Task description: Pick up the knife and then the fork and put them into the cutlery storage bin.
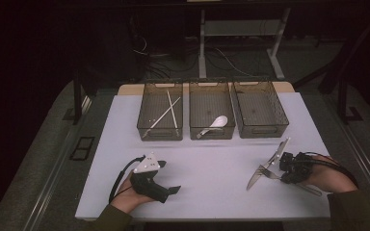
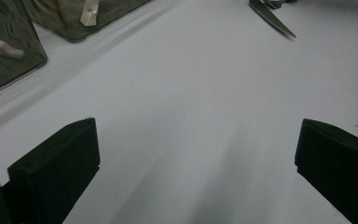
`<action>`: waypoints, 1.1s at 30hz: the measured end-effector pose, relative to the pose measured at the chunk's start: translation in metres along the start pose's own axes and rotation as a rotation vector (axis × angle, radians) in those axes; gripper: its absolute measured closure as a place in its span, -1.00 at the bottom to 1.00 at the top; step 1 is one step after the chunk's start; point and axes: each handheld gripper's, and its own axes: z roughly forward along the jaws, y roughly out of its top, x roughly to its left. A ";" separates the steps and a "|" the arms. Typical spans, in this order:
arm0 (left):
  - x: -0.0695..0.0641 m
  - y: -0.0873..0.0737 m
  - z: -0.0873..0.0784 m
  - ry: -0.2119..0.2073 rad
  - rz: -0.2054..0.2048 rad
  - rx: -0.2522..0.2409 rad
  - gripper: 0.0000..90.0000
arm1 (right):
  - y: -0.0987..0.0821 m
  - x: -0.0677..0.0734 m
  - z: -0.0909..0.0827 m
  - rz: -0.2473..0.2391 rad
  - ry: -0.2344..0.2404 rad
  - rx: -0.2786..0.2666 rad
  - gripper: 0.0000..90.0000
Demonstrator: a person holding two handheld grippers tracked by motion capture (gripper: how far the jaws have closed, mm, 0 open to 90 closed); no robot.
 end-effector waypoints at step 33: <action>0.001 0.000 -0.004 0.002 0.007 -0.027 -1.00 | -0.041 -0.019 -0.038 0.388 -0.002 -0.607 0.89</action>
